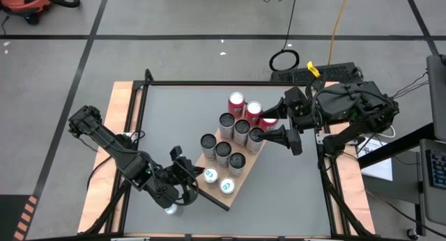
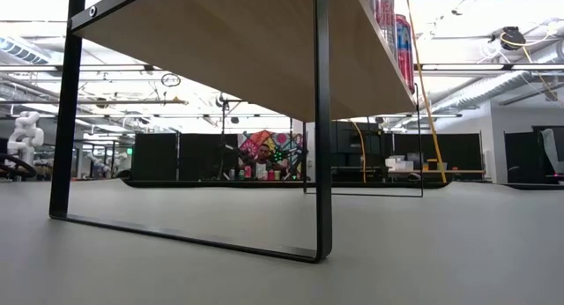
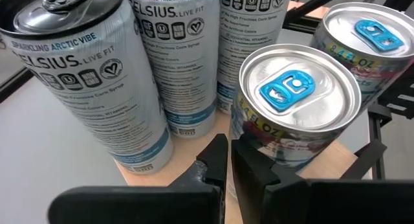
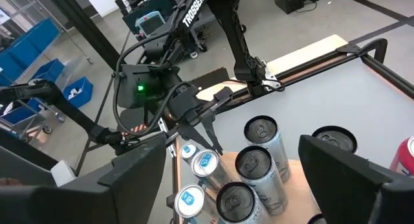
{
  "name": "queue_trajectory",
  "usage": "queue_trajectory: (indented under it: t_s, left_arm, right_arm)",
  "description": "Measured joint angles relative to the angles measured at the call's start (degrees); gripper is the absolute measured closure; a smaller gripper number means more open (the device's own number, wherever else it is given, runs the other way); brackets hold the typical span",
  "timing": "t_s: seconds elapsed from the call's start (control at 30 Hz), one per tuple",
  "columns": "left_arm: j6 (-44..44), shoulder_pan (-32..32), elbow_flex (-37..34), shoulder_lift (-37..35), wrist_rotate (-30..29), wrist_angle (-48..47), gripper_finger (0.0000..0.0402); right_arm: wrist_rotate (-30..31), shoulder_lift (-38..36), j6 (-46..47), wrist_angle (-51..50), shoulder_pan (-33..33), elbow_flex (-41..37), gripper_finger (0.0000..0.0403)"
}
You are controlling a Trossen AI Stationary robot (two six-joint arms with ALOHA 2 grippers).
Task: Place canned beverage on shelf
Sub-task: Put the blue soda can on the shelf aligned with the other blue soda can
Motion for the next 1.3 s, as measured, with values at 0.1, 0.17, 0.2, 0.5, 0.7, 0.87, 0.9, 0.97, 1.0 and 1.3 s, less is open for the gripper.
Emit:
queue_trajectory:
  t_s: [0.1, 0.17, 0.2, 0.5, 0.7, 0.87, 0.9, 0.97, 1.0, 1.3]
  left_arm:
    - [0.01, 0.00, 0.00, 0.00, 0.28, 0.36, 0.0375]
    - [0.02, 0.00, 0.00, 0.00, 0.70, 1.04, 0.0375]
    - [0.04, 0.00, 0.00, 0.00, 0.77, 1.50, 0.0375]
    - [0.48, 0.00, 0.00, 0.00, 1.13, 2.82, 0.0375]
    - [0.50, 0.00, 0.00, 0.00, 1.13, 2.82, 0.0375]
    - [0.45, -0.04, 0.00, 0.00, 2.26, 2.96, 0.0375]
    - [0.48, -0.04, 0.00, 0.00, 2.80, 2.97, 0.0375]
    - [0.48, -0.04, 0.00, 0.02, 3.12, 2.90, 0.0375]
    - [0.48, -0.04, 0.00, 0.02, 3.14, 2.89, 0.0375]
    - [-0.55, -0.64, 1.13, -2.34, 4.72, -2.83, 0.0375]
  right_arm:
    - [0.00, 0.00, 0.02, 0.00, 0.00, 0.00, 0.0078]
    - [0.00, 0.00, 0.02, 0.00, -0.01, 0.00, 0.0078]
    - [0.00, 0.00, 0.02, 0.00, 0.00, 0.00, 0.0078]
    - [-0.02, 0.00, -0.01, 0.02, 0.00, 0.00, 0.0078]
    - [-0.02, 0.00, 0.02, 0.00, 0.00, 0.00, 0.0078]
    - [-0.02, 0.00, -0.08, 0.00, 0.00, 0.00, 0.0078]
    - [-0.02, 0.00, -0.11, 0.00, 0.00, 0.00, 0.0078]
    - [-0.02, 0.00, -0.25, 0.00, 0.00, 0.00, 0.0078]
    - [-0.02, 0.00, -0.36, 0.00, 0.00, 0.00, 0.0078]
    - [-0.02, 0.00, -0.38, -0.04, 0.00, 0.00, 0.0078]
